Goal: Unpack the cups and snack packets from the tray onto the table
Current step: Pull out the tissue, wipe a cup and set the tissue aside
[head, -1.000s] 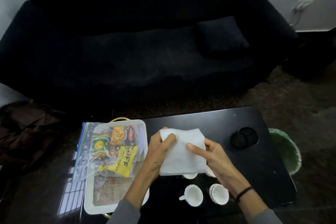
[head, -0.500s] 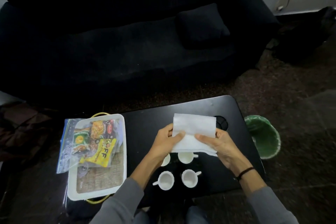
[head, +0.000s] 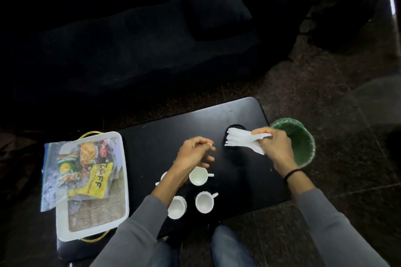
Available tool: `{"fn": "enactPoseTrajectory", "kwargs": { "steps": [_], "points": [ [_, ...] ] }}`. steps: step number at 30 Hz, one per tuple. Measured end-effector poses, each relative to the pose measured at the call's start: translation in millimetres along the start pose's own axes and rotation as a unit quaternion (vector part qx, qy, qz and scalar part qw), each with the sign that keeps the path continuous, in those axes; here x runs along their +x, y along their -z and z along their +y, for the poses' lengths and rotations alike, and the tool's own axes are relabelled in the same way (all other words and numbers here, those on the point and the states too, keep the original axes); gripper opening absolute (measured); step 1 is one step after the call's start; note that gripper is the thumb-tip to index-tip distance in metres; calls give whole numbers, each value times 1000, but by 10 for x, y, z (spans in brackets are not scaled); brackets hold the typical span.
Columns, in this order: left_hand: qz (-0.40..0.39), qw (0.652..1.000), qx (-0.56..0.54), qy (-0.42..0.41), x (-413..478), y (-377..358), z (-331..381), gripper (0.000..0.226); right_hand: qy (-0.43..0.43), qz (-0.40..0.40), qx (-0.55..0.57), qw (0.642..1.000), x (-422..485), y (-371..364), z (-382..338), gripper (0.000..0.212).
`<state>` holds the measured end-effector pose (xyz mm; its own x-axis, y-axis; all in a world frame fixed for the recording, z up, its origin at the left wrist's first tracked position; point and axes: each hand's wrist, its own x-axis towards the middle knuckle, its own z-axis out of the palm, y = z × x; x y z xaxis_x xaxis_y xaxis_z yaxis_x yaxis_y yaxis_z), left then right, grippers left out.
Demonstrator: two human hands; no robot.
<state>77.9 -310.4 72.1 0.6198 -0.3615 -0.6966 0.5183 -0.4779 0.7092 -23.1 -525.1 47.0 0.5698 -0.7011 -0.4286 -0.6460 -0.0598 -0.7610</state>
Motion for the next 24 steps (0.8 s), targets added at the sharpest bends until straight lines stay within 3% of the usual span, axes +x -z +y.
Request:
{"fn": "enactPoseTrajectory", "kwargs": {
  "steps": [4, 12, 24],
  "points": [
    [5, 1000, -1, 14, 39, 20, -12, 18, 54, 13, -125, 991, 208, -37, -8, 41],
    [13, 999, -11, 36, 104, -8, -58, 20, 76, -43, -241, 967, 528, -332, -6, 41],
    [13, 998, -17, 56, 273, 5, -218, 20, 79, -73, -288, 951, 665, -547, 86, 19]
  ]
}}
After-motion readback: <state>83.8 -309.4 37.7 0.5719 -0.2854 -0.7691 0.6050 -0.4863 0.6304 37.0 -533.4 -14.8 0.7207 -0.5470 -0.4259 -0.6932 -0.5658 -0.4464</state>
